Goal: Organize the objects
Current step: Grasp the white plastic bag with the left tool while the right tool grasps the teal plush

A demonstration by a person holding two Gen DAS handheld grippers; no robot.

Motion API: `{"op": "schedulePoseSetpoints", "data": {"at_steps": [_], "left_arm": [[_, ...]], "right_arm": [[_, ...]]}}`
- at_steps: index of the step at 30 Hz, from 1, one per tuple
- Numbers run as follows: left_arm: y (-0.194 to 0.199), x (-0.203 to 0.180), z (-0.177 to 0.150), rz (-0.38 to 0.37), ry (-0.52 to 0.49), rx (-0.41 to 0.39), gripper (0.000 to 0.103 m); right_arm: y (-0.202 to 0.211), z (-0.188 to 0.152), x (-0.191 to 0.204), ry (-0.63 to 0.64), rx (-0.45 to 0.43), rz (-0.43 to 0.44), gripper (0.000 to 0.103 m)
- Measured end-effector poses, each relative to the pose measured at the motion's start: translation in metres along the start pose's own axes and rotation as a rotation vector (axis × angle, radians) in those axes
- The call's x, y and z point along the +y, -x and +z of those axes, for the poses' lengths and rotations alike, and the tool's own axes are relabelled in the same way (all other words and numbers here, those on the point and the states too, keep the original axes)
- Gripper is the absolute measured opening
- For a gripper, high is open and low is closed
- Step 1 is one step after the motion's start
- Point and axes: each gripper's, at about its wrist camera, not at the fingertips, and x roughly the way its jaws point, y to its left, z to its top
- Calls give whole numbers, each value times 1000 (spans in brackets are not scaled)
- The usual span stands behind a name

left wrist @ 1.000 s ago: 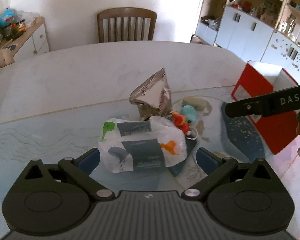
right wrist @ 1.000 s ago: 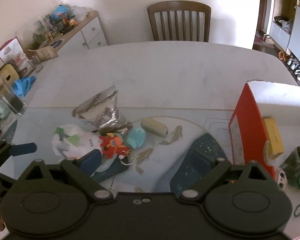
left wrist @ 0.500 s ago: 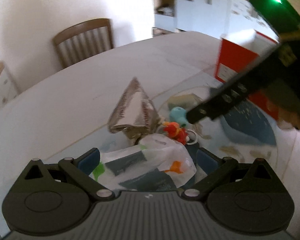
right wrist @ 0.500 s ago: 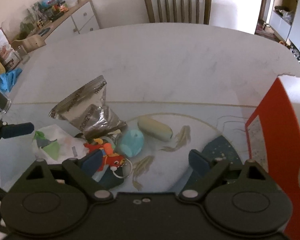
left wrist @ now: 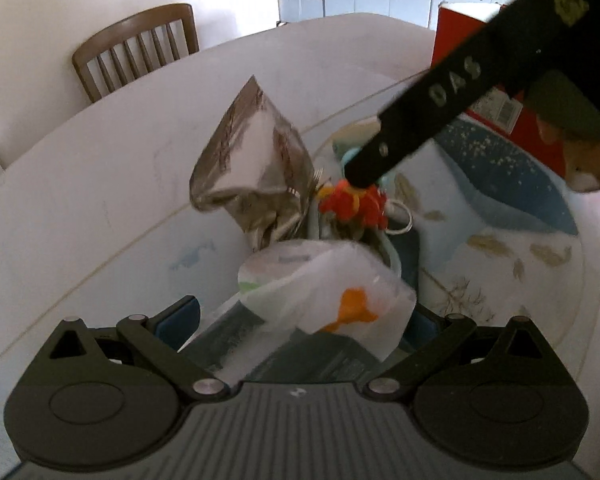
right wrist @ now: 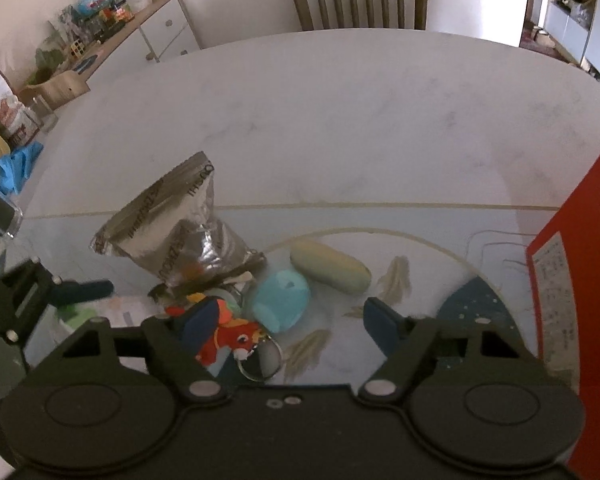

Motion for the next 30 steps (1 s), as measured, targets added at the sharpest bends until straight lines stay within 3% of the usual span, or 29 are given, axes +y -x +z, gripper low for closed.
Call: {"op": "schedulePoseSetpoints", "data": {"at_steps": [5, 14, 16, 20, 23, 25, 30], "left_arm": [[3, 6, -7, -11, 78, -3, 103], [8, 4, -9, 45, 167, -21, 97], [10, 4, -8, 47, 184, -23, 92], [14, -1, -9, 71, 203, -16, 84], [19, -4, -8, 93, 221, -13, 72], [23, -4, -8, 106, 239, -14, 59], [34, 0, -8, 104, 319, -2, 53]], "right_arm": [[-2, 5, -5, -40, -4, 38, 67], [-7, 6, -13, -67, 6, 69, 47], [-8, 6, -13, -67, 15, 68, 46], [-11, 7, -14, -80, 21, 76, 30], [-11, 7, -12, -69, 20, 78, 30], [-8, 6, -12, -62, 13, 80, 30], [8, 1, -14, -45, -4, 75, 30]]}}
